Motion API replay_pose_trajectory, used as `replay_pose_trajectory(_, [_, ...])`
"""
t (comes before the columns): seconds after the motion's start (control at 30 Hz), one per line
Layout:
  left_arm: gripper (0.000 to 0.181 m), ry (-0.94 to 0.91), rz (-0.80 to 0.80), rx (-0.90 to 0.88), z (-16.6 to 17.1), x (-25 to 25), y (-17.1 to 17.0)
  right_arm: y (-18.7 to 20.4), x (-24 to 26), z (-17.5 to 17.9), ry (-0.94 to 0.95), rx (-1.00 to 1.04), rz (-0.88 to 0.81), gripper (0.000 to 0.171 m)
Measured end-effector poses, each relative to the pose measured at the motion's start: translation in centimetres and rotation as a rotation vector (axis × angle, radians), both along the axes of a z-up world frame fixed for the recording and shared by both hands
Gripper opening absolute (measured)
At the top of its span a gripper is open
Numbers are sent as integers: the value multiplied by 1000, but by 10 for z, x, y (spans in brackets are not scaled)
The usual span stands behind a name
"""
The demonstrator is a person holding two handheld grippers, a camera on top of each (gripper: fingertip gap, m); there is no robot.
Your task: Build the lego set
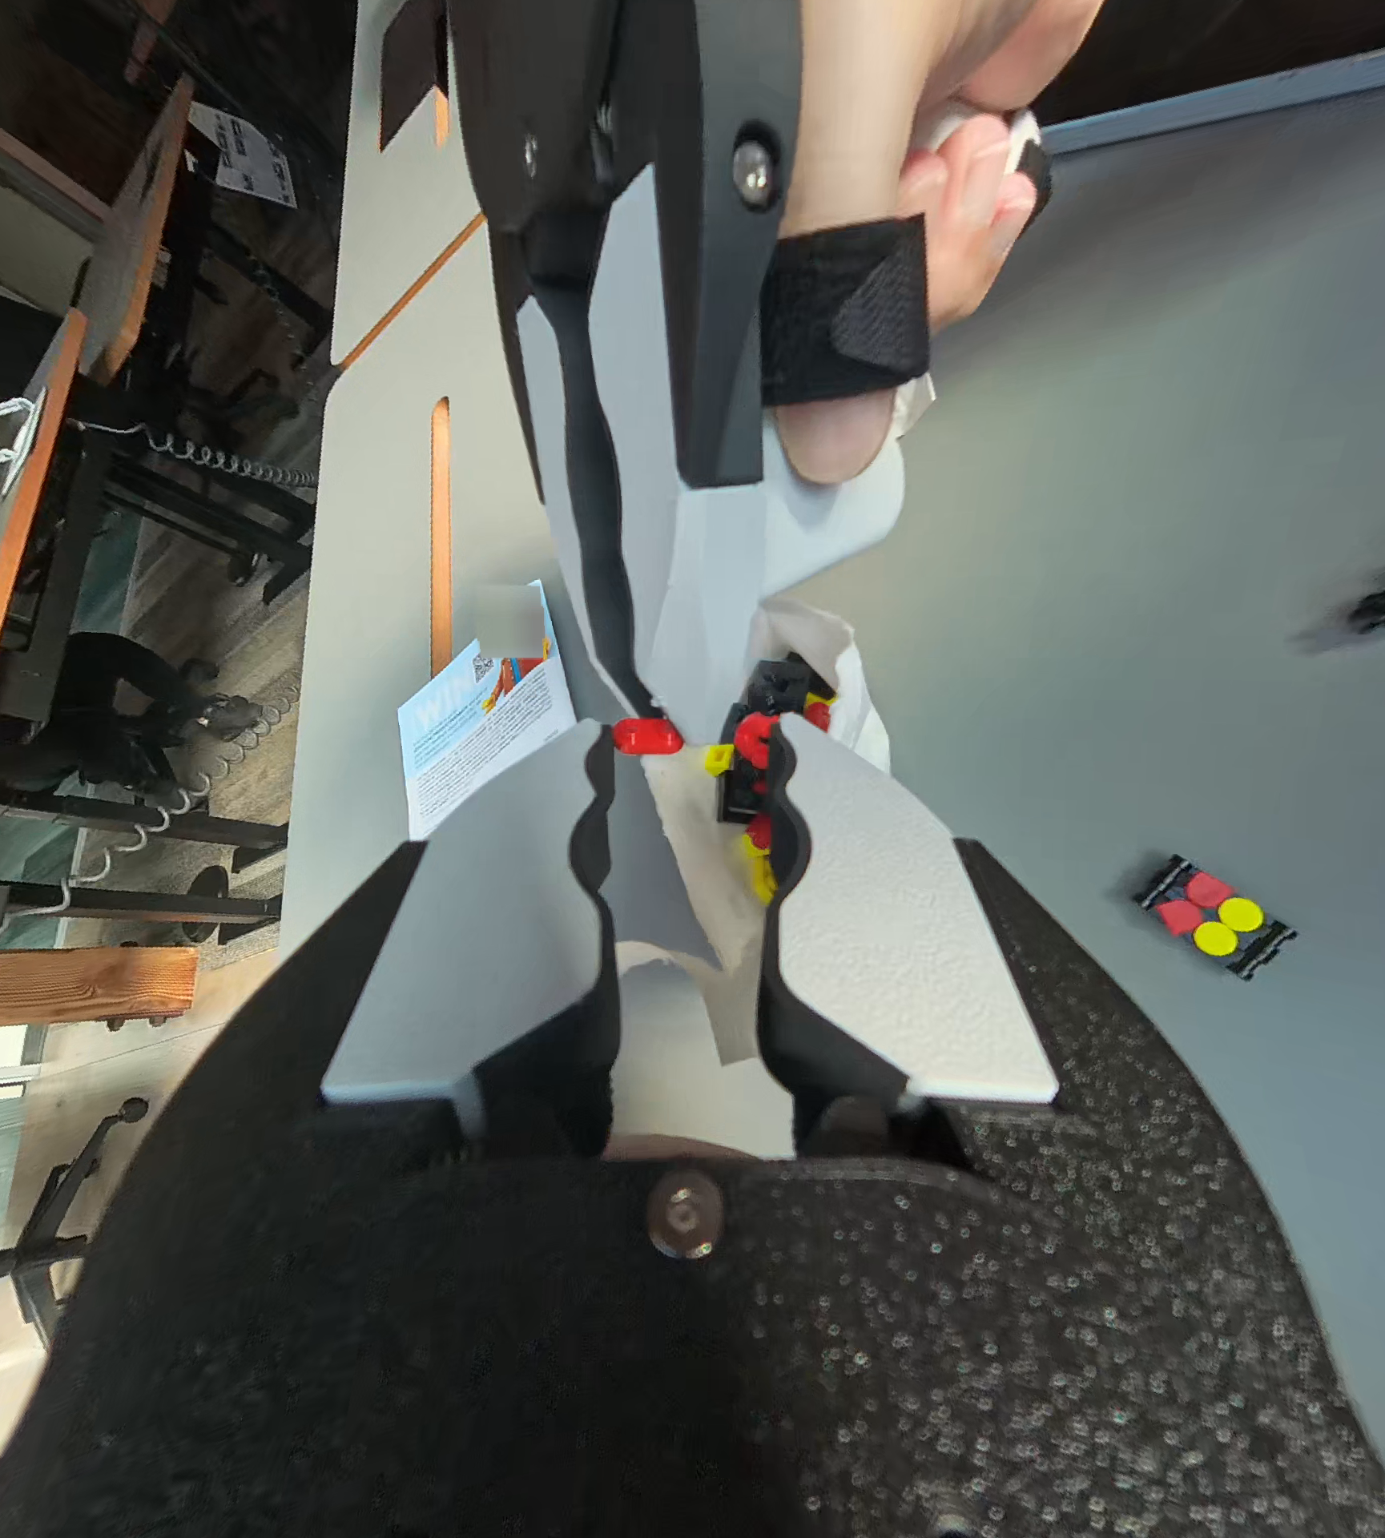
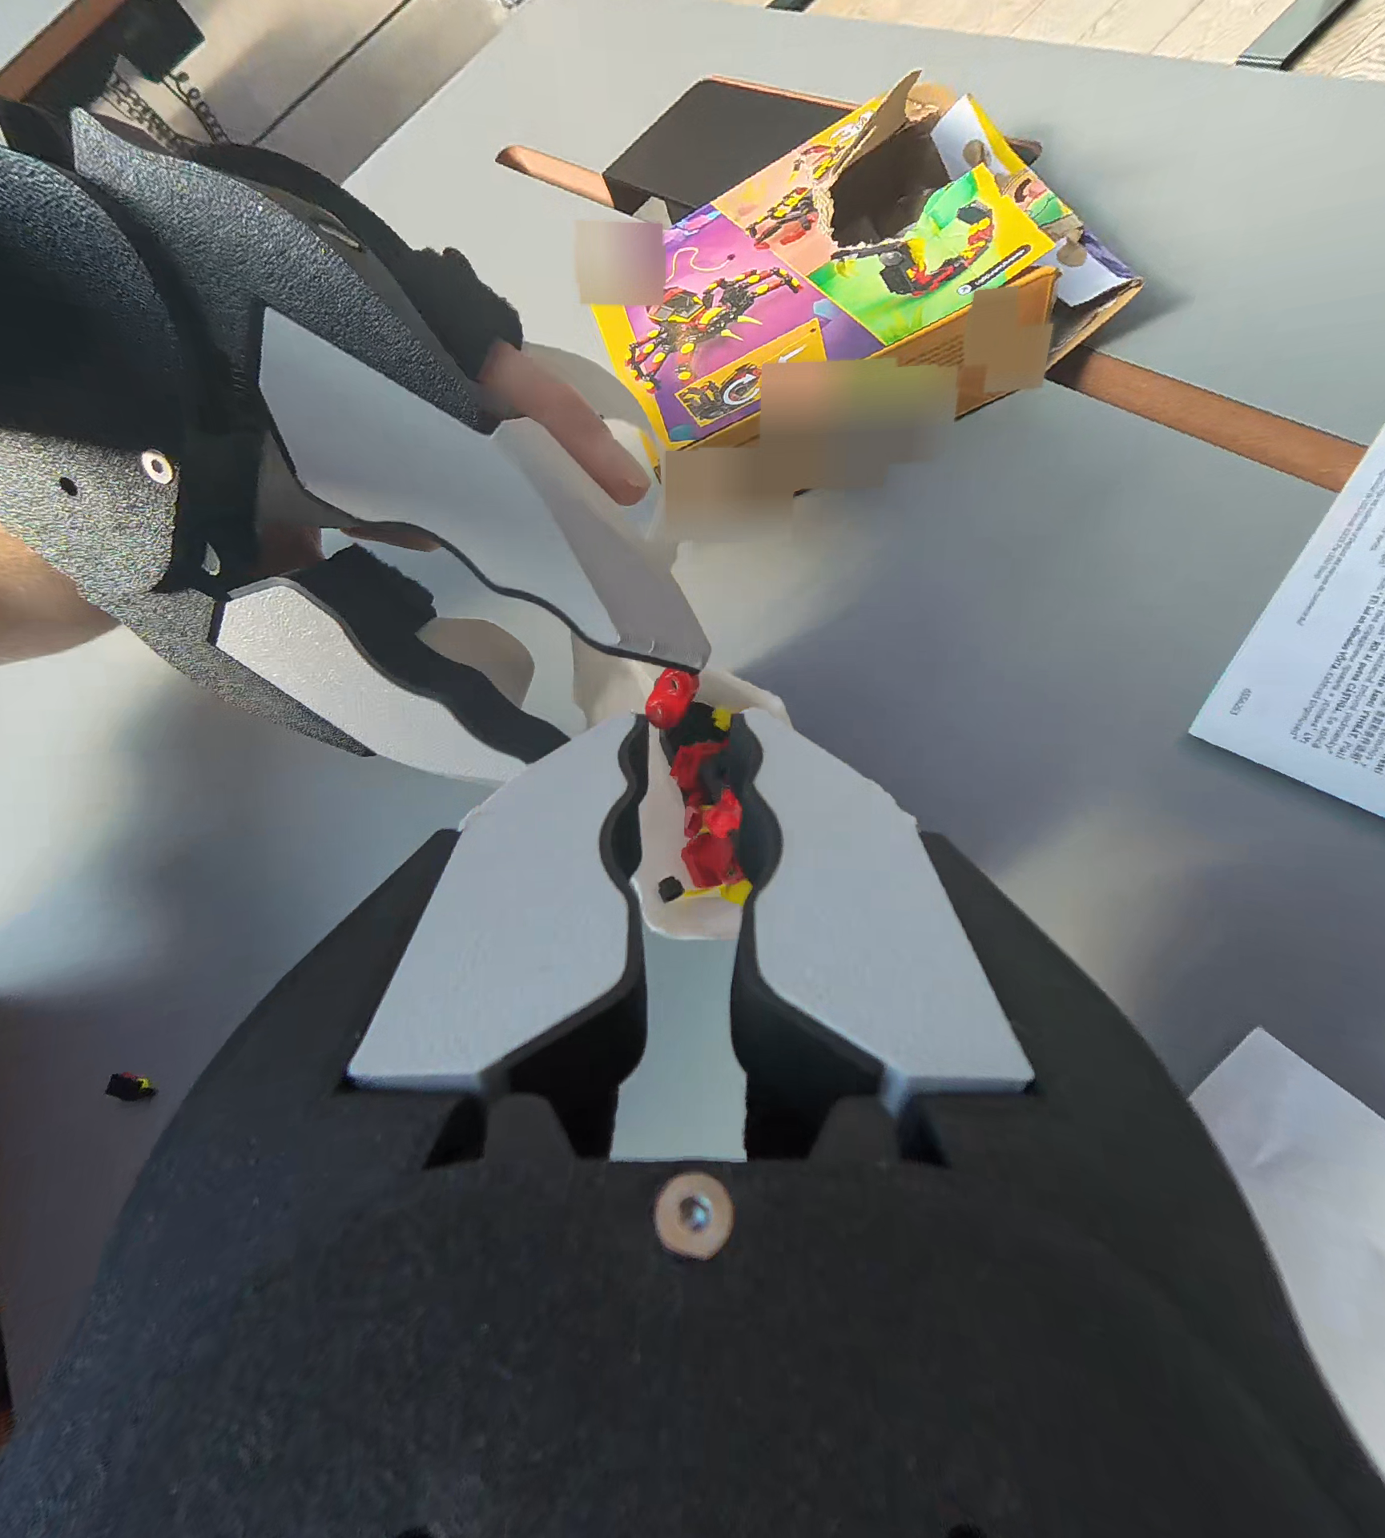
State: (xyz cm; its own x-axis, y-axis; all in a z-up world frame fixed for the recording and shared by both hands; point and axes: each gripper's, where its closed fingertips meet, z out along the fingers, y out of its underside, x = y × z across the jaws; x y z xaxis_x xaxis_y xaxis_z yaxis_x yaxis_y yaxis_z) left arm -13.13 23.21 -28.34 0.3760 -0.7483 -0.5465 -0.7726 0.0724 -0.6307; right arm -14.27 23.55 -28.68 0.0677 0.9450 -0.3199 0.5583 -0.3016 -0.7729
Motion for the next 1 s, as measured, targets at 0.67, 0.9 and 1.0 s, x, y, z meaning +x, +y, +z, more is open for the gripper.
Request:
replay_pose_trajectory(0.67, [31,-76,39,-12,15,-7,-46,-26,40,30,99,92,11,16])
replay_pose_trajectory(0.9, [33,-177,16,-345,-44,44,-173,-166,96,-36,3,299,325,15])
replay_pose_trajectory(1.0, [41,-111,77,-363,-77,60,-187,-184,99,-71,-81,457,399,18])
